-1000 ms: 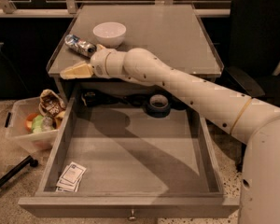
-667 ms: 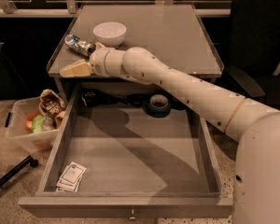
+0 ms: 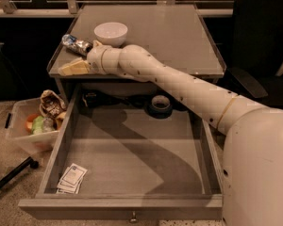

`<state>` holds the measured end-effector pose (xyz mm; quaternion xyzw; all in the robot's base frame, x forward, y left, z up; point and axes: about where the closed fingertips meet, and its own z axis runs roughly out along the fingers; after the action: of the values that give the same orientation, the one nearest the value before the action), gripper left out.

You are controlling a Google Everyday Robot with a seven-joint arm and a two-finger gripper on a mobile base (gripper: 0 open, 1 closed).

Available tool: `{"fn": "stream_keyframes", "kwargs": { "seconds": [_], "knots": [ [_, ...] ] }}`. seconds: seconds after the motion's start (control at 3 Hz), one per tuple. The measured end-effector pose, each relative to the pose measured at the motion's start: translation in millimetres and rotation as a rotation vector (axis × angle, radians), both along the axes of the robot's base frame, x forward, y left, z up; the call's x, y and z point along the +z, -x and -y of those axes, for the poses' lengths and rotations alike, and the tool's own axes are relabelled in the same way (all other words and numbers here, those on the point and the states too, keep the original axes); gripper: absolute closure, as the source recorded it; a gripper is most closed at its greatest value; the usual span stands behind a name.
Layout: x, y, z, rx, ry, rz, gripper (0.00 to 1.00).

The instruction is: Place redbull can into top drawer

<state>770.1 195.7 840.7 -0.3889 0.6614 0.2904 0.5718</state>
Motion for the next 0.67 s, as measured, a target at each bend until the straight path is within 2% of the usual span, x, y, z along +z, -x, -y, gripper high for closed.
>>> {"fn": "stream_keyframes", "kwargs": {
  "seconds": [0.67],
  "knots": [
    [-2.3, -10.9, -3.2, -0.022, 0.016, -0.019, 0.00]
  ]
}}
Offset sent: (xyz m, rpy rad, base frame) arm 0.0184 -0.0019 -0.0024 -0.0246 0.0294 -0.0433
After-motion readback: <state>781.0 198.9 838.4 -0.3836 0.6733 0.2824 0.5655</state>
